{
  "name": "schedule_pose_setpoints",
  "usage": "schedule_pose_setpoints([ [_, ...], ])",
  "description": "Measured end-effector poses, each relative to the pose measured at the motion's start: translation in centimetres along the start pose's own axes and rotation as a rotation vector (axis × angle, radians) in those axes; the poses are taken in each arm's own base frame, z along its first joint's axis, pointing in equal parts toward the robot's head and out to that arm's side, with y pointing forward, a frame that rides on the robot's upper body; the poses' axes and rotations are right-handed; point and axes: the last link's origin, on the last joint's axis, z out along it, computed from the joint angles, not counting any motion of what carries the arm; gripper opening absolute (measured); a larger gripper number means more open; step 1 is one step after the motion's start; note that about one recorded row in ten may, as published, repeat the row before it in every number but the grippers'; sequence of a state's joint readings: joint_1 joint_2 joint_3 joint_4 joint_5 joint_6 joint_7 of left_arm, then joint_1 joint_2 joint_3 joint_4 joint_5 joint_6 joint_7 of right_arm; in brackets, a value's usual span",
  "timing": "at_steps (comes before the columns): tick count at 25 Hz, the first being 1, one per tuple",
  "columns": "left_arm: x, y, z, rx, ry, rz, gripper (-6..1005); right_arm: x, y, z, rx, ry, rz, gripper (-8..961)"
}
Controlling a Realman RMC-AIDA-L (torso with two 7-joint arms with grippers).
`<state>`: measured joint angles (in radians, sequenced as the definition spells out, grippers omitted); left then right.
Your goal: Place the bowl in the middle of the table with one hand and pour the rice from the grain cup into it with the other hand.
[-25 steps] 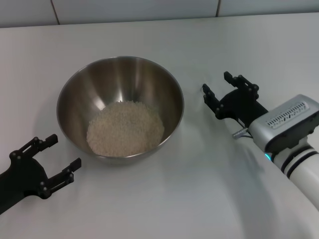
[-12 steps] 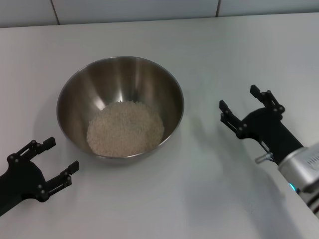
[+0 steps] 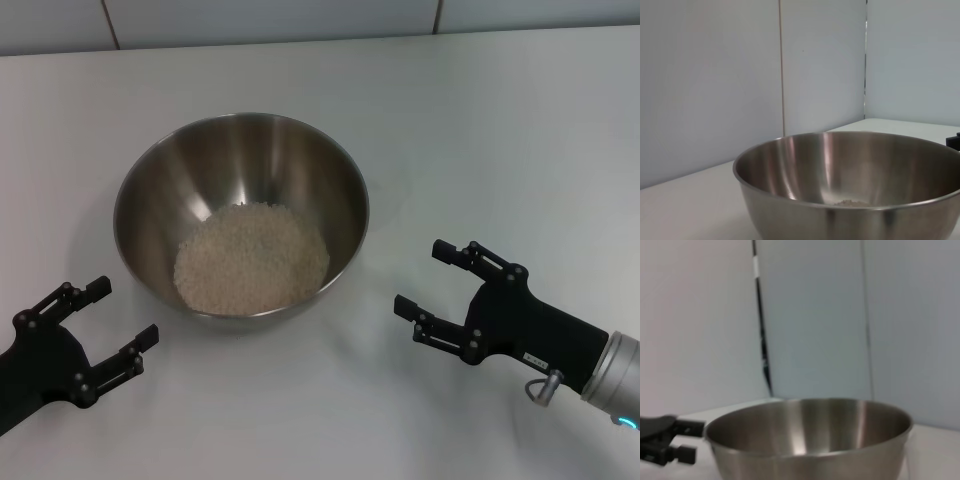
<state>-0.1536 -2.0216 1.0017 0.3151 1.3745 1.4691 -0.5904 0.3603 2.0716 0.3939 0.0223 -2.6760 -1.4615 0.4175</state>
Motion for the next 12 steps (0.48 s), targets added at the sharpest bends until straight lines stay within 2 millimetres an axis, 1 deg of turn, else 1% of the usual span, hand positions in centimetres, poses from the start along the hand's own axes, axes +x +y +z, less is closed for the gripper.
schedule_pose_setpoints([
  [12, 0.00, 0.18, -0.21, -0.003, 0.006, 0.000, 795, -0.04, -0.03, 0.28, -0.004, 0.003, -0.013, 827],
])
